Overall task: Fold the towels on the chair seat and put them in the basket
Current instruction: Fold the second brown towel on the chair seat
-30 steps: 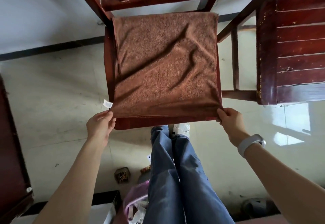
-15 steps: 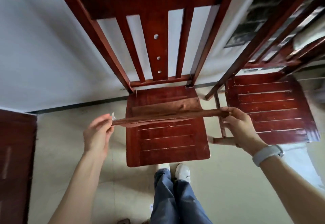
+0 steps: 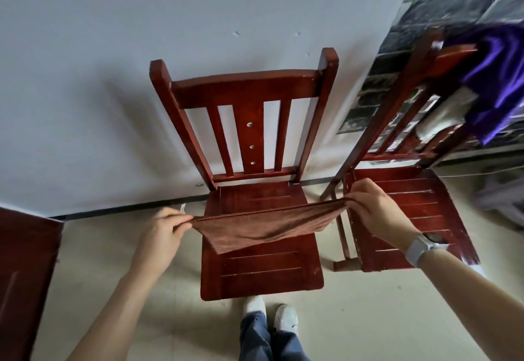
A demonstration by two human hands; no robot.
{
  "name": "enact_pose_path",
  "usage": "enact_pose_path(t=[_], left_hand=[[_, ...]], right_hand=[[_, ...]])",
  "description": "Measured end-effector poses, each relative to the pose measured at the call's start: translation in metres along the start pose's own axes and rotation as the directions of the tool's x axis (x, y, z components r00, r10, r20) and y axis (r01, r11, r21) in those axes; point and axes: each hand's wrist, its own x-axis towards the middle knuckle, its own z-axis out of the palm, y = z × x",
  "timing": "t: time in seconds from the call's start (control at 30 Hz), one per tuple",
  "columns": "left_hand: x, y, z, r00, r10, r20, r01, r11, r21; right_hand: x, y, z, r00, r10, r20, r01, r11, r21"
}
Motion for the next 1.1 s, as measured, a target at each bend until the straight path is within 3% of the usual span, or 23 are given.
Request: enact_pose_path(t=[0.17,0.37,0.57,0.73,0.8,0.9,1.0,1.1], left_hand=[[-0.012,-0.001,0.002,0.994,0.048,-0.096,-0.032,0.987,0.156],[-0.040,-0.005,0.011,0.990,0.135,0.029,-0.138,0.958,0.251],[-0.053,-0.003,0.011,0.941,0.332,0.057,-0.333,0.888,0.318],[-0.047,0.007,0.008,0.949,0.315,0.026,-0.302,0.877,0.374],[-0.044,0.008,0.008,0.953,0.302,-0.010,-0.280,0.896,0.345],[-0.052,0.005,0.015,0.958,0.271,-0.089,-0.255,0.954,0.159],[-0.073,0.003,0.026,0.984,0.092,-0.153,-0.098,0.995,-0.036],[-0.091,-0.001,0.034,0.990,0.011,-0.137,-0.021,0.997,-0.071]], right_hand=[[-0.015,-0.007,0.000,1.000,-0.013,-0.019,0.015,0.992,0.125],[-0.042,-0.001,0.011,0.995,0.098,0.012,-0.098,0.974,0.203],[-0.045,0.005,0.011,0.980,0.168,-0.105,-0.142,0.965,0.219],[-0.038,0.001,0.008,0.965,0.175,-0.197,-0.130,0.967,0.219],[-0.039,0.000,0.008,0.963,0.181,-0.198,-0.129,0.960,0.247],[-0.050,-0.001,0.011,0.957,0.267,-0.116,-0.216,0.917,0.334],[-0.069,-0.002,0.020,0.958,0.286,-0.022,-0.261,0.901,0.346],[-0.085,-0.002,0.029,0.966,0.257,0.014,-0.251,0.926,0.284]])
